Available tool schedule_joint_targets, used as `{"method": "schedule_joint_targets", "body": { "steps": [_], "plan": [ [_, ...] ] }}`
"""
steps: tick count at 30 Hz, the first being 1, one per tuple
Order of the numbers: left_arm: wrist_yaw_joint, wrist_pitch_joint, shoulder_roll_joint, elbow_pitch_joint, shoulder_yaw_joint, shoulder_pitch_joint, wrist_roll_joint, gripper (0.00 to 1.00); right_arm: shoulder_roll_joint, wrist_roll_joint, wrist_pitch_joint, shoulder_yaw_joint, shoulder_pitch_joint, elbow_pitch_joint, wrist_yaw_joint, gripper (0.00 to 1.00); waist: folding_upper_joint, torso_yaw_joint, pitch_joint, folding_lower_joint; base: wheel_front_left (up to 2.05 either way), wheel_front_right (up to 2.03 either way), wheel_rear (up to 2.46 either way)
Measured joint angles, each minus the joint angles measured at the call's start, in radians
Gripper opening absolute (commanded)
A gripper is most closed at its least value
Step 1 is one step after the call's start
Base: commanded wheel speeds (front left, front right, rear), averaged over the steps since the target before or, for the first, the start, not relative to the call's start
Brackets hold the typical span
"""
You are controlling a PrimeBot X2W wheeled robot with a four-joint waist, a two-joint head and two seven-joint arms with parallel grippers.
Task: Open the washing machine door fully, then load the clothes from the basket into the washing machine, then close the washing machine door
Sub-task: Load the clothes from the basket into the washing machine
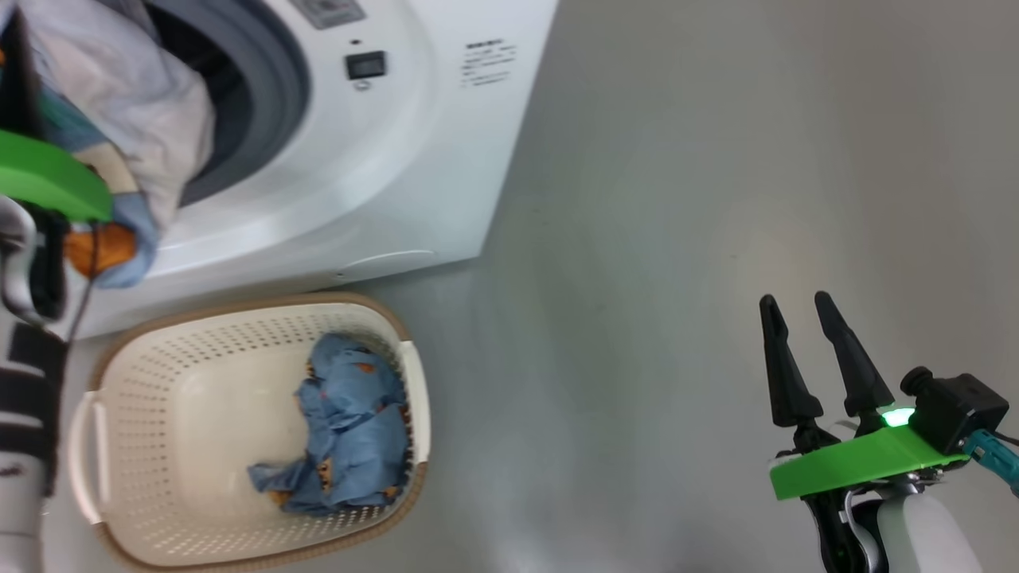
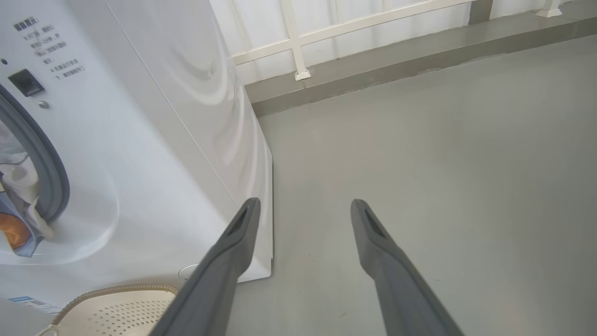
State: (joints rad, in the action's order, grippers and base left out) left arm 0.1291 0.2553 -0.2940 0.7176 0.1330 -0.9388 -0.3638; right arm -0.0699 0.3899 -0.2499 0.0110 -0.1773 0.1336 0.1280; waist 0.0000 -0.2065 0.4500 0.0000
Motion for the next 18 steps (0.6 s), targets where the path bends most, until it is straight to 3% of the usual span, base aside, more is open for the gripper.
{"method": "schedule_joint_targets", "body": {
  "steps": [4,11,12,13,14,18],
  "plan": [
    [0.0,0.0,-0.026,0.037,-0.021,-0.075,0.0,0.0,0.006,0.0,0.0,-0.002,-0.013,-0.002,0.0,1.0,0.0,-0.038,0.029,0.0,0.0,0.0,0.0],
    [0.0,0.0,-0.042,-0.049,-0.122,-0.137,0.071,0.02,0.014,0.0,0.0,-0.005,-0.014,-0.01,0.0,1.0,0.0,-0.066,0.066,0.0,0.0,0.0,0.0],
    [0.0,0.0,-0.04,-0.056,-0.136,-0.137,0.082,0.31,0.015,0.0,0.0,-0.005,-0.015,-0.01,0.0,1.0,0.0,-0.068,0.07,0.0,0.0,0.0,0.0],
    [0.0,0.0,-0.038,-0.057,-0.144,-0.136,0.094,0.45,0.016,0.0,0.0,-0.005,-0.017,-0.01,0.0,1.0,0.0,-0.07,0.073,0.0,0.0,0.0,0.0],
    [0.0,0.0,-0.035,-0.055,-0.15,-0.136,0.102,1.0,0.016,0.0,0.0,-0.005,-0.02,-0.01,0.0,1.0,0.0,-0.071,0.075,0.0,0.0,0.0,0.0],
    [0.0,0.0,-0.018,-0.025,-0.162,-0.128,0.114,1.0,0.018,0.0,0.0,-0.003,-0.033,-0.009,0.0,1.0,0.0,-0.07,0.075,0.0,0.0,0.0,0.0]
  ]
}}
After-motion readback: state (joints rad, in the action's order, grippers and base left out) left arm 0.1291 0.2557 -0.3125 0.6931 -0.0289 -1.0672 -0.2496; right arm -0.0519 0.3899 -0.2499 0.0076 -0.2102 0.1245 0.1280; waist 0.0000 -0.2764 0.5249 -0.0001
